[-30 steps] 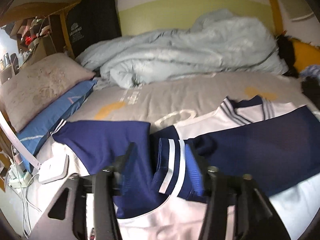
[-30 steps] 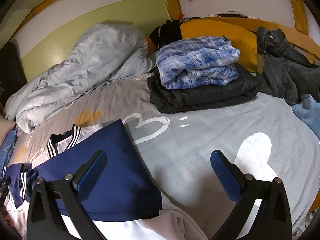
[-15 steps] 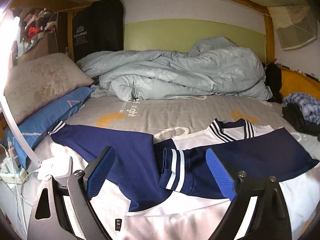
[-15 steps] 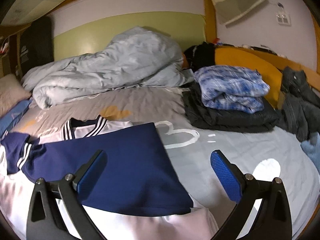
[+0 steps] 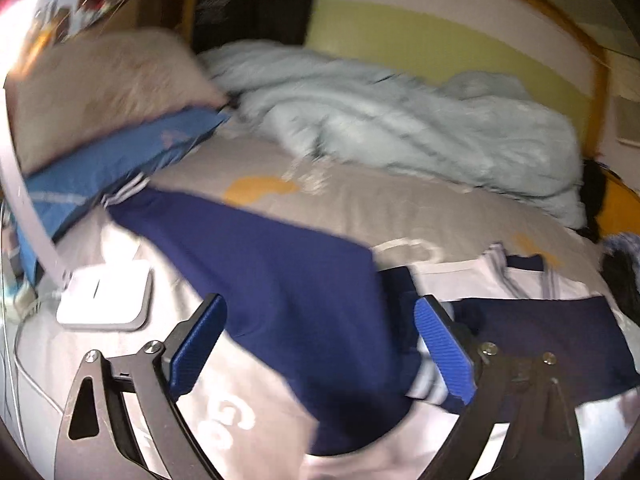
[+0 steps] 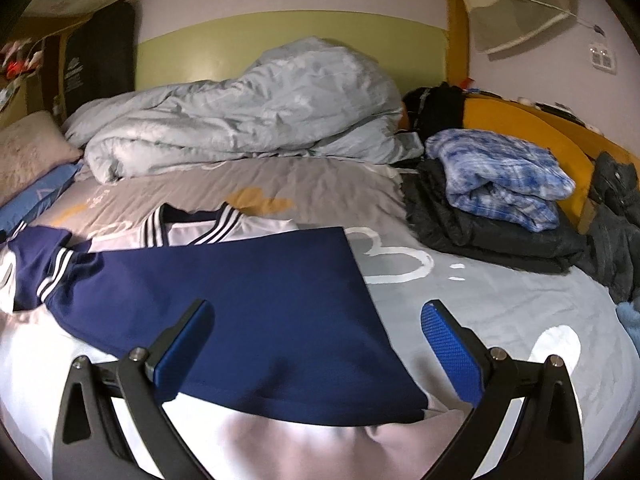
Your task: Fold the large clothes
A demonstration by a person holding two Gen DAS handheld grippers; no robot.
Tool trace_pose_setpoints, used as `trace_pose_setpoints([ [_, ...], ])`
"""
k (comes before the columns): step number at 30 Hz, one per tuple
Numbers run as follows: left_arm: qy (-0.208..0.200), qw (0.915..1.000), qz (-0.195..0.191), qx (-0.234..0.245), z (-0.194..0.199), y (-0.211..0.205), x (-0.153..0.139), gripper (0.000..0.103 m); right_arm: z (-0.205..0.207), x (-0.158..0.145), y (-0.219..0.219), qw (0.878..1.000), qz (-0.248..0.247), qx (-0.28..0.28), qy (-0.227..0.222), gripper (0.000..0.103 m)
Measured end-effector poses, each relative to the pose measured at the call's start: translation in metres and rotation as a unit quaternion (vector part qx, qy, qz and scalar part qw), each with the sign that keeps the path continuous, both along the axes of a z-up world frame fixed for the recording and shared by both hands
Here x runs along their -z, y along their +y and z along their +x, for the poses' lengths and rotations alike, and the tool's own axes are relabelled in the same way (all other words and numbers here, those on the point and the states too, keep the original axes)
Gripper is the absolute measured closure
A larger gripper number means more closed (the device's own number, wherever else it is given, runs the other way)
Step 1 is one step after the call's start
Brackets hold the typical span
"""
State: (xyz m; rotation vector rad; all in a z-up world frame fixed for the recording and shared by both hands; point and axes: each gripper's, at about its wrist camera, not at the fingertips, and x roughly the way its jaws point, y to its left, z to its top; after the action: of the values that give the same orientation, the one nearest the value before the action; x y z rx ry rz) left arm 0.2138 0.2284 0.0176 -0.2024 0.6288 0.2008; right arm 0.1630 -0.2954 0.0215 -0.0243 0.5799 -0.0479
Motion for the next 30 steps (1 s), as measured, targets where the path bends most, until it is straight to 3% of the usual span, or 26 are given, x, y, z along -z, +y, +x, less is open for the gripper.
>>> trace_pose_setpoints([
  [4, 0.033, 0.9989, -0.027, -0.020, 0.018, 0.031, 0.019, 0.021, 0.000, 0.004, 0.013, 1.000, -0.018, -0.025, 0.004, 0.000],
  [13, 0.097, 0.9914, -0.071, -0.051, 0.061, 0.081, 0.056, 0.034, 0.007, 0.018, 0.016, 0.999, 0.007, -0.041, 0.034, 0.000],
  [14, 0.103, 0.9905, -0.075, -0.052, 0.064, 0.084, 0.060, 0.045, 0.007, 0.019, 0.016, 0.998, 0.008, -0.041, 0.037, 0.000],
  [15, 0.109, 0.9896, -0.081, -0.048, 0.067, 0.087, 0.065, 0.069, 0.009, 0.021, 0.016, 0.998, 0.011, -0.041, 0.041, 0.000],
  [17, 0.118, 0.9886, -0.079, -0.051, 0.070, 0.091, 0.071, 0.091, 0.011, 0.022, 0.017, 0.998, 0.017, -0.043, 0.046, 0.000],
  [19, 0.106, 0.9899, -0.078, -0.054, 0.068, 0.093, 0.071, 0.100, 0.013, 0.024, 0.019, 0.997, 0.018, -0.046, 0.051, 0.000],
  [24, 0.024, 0.9988, -0.024, -0.034, 0.050, 0.066, 0.029, 0.101, 0.014, 0.027, 0.028, 0.997, 0.003, -0.055, 0.054, 0.000],
  [30, -0.074, 0.9954, -0.004, 0.061, 0.004, -0.006, -0.030, 0.101, 0.009, 0.021, 0.029, 0.998, -0.001, -0.056, 0.042, 0.000],
])
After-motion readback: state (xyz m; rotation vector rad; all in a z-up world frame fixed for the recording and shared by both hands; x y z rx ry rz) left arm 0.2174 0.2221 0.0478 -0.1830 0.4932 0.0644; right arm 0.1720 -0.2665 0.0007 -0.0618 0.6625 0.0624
